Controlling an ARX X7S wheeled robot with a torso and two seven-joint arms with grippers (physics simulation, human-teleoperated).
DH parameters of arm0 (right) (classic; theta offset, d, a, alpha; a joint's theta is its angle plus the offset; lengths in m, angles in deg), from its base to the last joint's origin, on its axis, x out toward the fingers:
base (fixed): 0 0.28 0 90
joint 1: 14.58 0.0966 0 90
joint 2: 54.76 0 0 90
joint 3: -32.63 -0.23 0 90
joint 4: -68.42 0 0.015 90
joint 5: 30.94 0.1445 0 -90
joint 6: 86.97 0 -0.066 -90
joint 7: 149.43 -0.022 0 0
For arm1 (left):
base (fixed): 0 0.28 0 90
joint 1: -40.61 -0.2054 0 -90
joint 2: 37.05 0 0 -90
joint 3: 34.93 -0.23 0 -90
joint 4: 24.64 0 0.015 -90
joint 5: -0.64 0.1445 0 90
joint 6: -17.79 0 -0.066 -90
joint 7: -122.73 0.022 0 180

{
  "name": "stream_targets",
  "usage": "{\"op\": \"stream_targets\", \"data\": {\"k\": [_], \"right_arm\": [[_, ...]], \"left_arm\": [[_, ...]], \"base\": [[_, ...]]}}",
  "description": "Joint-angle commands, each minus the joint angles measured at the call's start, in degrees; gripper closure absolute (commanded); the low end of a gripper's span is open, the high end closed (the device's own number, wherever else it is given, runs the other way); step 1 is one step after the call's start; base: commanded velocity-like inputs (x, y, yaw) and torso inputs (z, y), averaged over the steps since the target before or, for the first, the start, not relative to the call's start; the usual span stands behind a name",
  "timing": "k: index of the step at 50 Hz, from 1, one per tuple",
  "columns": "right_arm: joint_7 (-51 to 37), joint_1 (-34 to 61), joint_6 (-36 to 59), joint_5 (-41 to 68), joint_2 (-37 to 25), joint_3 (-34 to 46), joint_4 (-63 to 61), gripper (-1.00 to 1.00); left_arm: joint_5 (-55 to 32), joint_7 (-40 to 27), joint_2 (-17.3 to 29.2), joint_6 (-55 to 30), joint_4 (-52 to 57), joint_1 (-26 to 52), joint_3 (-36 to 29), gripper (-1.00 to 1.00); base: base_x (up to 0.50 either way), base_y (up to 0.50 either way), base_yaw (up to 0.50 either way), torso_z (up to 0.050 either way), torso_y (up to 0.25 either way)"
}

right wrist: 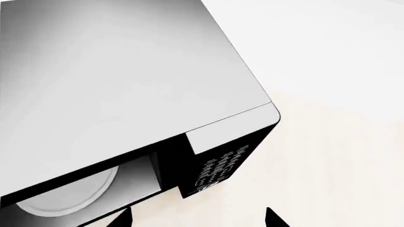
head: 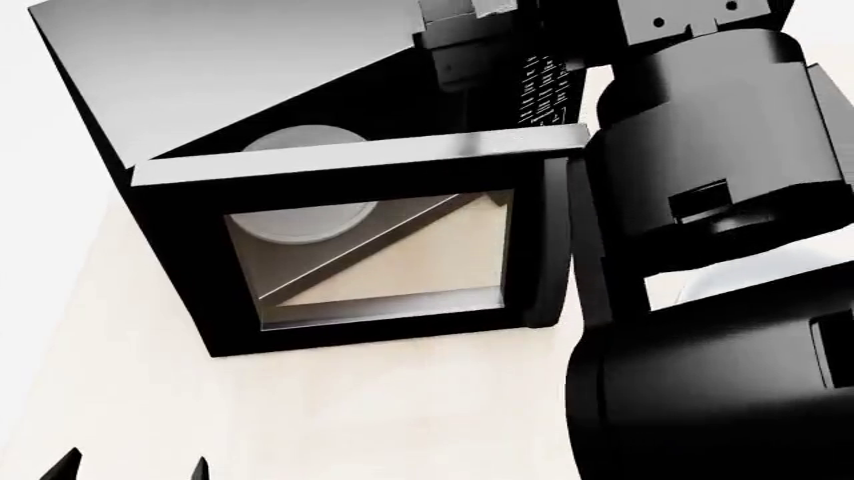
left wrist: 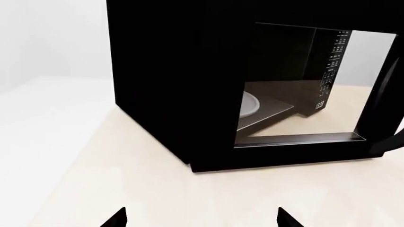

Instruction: Open the microwave.

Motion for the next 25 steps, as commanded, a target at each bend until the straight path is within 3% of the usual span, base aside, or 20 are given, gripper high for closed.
{"op": "stream_targets", "data": {"k": [1, 25], "right_arm": [[0.0, -1.2, -0.1, 3.9, 0.4, 4.6, 1.4, -1.00], [1.9, -2.2, 2.0, 9.4, 0.4, 12.3, 1.4, -1.00]], "left_arm": [[-0.1, -0.2, 0.1, 0.0, 0.0, 0.1, -0.1, -1.00], [-0.2, -0.5, 0.3, 0.2, 0.0, 0.1, -0.3, -1.00]], "base": [[0.00, 0.00, 0.00, 0.000, 0.000], [0.00, 0.00, 0.00, 0.000, 0.000]]}}
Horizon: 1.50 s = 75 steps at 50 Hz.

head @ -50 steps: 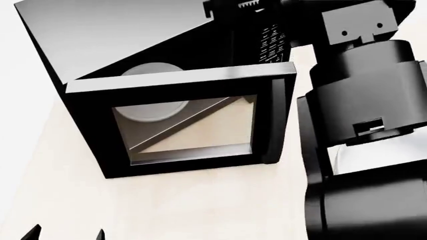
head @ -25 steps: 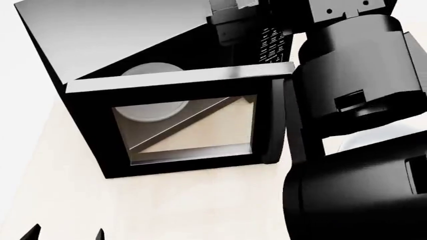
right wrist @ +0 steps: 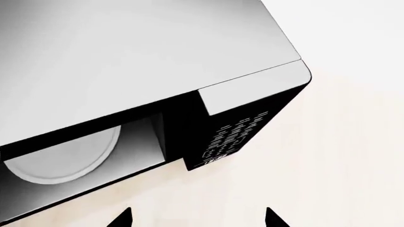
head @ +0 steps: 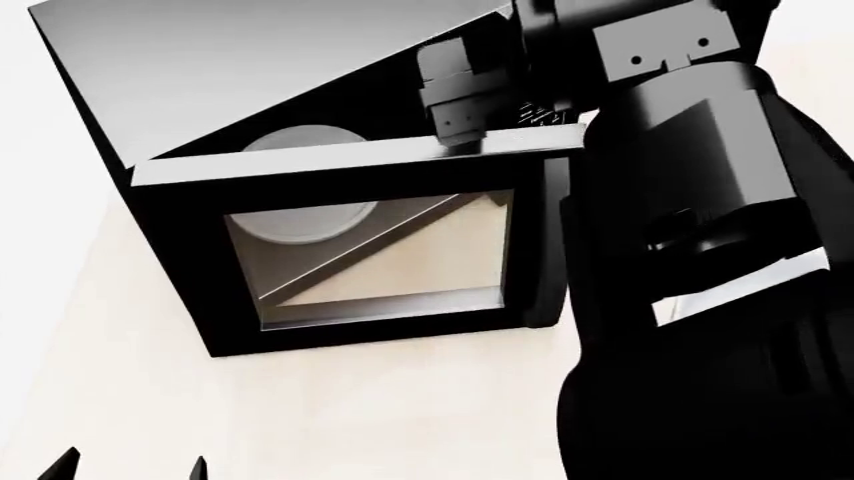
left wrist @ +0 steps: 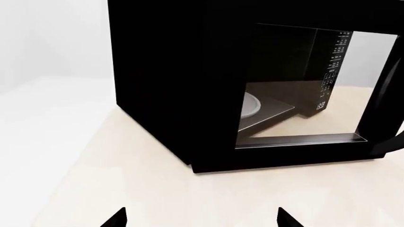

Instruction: Open the microwave.

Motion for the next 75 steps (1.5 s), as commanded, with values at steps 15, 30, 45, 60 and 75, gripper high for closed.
{"op": "stream_targets", "data": {"k": [15, 30, 45, 60, 75], "right_arm": [[5.0, -0.2, 3.1, 0.2, -0.1, 3.5, 0.0, -1.00], [3.9, -1.3, 9.6, 1.2, -3.4, 1.8, -8.9, -1.00], [-4.0, -3.7, 22.9, 6.2, -9.7, -2.0, -26.3, -1.00], [-7.2, -5.1, 27.7, 9.3, -11.9, -3.5, -32.3, -1.00], [-12.3, -10.0, 28.9, 17.5, -15.4, -3.5, -38.2, -1.00]], "left_arm": [[-0.2, -0.4, 0.3, 0.2, 0.2, -0.1, -0.2, -1.00], [-0.2, -0.5, 0.4, 0.3, 0.1, 0.0, -0.4, -1.00], [-0.2, -0.7, 0.5, 0.4, 0.1, -0.1, -0.7, -1.00], [-0.3, -0.9, 0.6, 0.4, -0.1, 0.1, -0.7, -1.00], [-0.3, -1.1, 0.7, 0.5, -0.2, 0.2, -0.9, -1.00]], "base": [[0.00, 0.00, 0.00, 0.000, 0.000], [0.00, 0.00, 0.00, 0.000, 0.000], [0.00, 0.00, 0.00, 0.000, 0.000], [0.00, 0.00, 0.00, 0.000, 0.000], [0.00, 0.00, 0.00, 0.000, 0.000]]}}
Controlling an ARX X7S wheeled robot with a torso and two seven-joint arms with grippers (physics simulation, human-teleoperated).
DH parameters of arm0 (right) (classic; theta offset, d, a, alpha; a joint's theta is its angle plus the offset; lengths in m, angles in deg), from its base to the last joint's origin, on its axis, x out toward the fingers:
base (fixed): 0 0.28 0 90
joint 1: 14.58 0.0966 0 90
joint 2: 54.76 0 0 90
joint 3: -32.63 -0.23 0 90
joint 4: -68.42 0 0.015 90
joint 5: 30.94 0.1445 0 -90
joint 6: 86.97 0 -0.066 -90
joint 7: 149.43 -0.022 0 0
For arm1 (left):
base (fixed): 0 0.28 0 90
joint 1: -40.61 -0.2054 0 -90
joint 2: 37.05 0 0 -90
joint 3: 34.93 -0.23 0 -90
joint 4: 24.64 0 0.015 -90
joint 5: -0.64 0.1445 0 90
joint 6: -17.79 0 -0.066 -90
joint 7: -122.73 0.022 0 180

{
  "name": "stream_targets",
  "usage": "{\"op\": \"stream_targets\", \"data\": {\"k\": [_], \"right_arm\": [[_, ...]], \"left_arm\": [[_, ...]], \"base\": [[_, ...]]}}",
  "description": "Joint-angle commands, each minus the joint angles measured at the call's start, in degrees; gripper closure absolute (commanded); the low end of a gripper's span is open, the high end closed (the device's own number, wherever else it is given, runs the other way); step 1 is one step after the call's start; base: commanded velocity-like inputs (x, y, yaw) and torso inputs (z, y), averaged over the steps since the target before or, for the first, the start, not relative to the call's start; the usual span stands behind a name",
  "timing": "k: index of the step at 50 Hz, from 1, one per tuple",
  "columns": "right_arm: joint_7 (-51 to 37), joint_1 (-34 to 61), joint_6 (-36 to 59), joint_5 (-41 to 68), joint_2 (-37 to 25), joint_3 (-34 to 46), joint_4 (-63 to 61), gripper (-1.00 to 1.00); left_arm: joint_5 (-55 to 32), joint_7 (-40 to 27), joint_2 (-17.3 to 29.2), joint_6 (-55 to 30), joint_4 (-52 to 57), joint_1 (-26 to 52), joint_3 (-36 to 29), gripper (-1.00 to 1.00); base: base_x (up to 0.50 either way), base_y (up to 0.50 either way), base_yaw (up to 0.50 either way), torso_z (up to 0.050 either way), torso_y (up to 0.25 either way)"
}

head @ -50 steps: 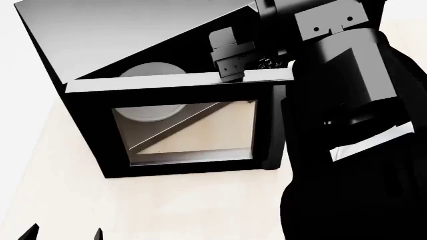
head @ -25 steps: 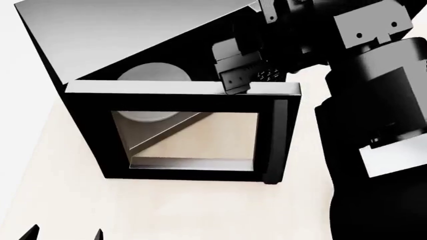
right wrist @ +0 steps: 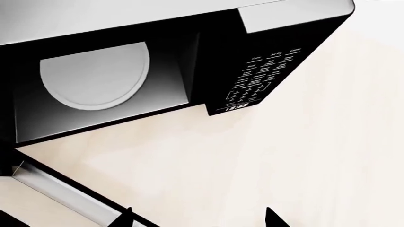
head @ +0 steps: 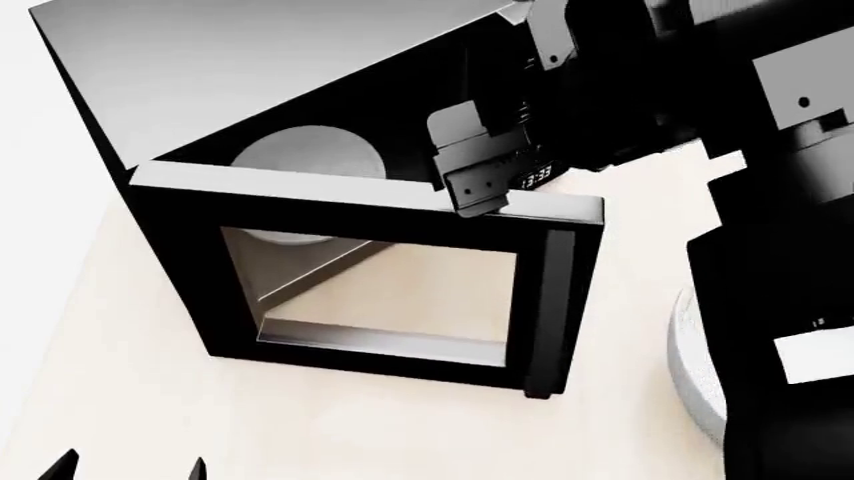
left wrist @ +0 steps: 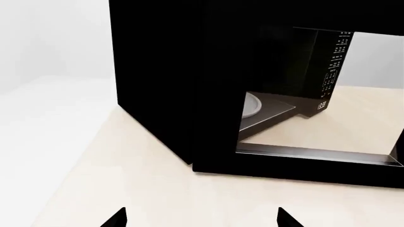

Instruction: Open the microwave.

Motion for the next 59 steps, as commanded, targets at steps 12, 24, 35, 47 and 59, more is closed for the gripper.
{"op": "stream_targets", "data": {"k": [12, 24, 35, 47, 59], "right_arm": [[-15.1, -5.5, 2.0, 21.8, -6.6, 2.9, -8.3, -1.00], [-27.7, -6.6, 1.5, 39.3, -11.2, 6.2, -14.0, -1.00], [-32.9, -9.0, 0.3, 47.8, -13.9, 6.9, -18.8, -1.00], [-38.1, -12.0, -1.2, 55.4, -16.4, 7.4, -24.7, -1.00], [-42.2, -14.2, -2.8, 61.0, -17.6, 8.4, -30.5, -1.00]], "left_arm": [[-0.1, -0.3, 0.1, 0.0, -0.2, 0.3, -0.1, -1.00], [0.0, -0.4, 0.2, 0.1, -0.3, 0.3, -0.4, -1.00], [0.0, -0.6, 0.3, 0.2, -0.2, 0.3, -0.5, -1.00], [-0.1, -0.8, 0.5, 0.2, 0.0, 0.2, -0.5, -1.00], [-0.2, -0.9, 0.5, 0.3, -0.2, 0.3, -0.6, -1.00]], "base": [[0.00, 0.00, 0.00, 0.000, -0.002], [0.00, 0.00, 0.00, 0.000, -0.003], [0.00, 0.00, 0.00, -0.002, -0.004], [0.00, 0.00, 0.00, -0.001, -0.004], [0.00, 0.00, 0.00, -0.002, -0.004]]}}
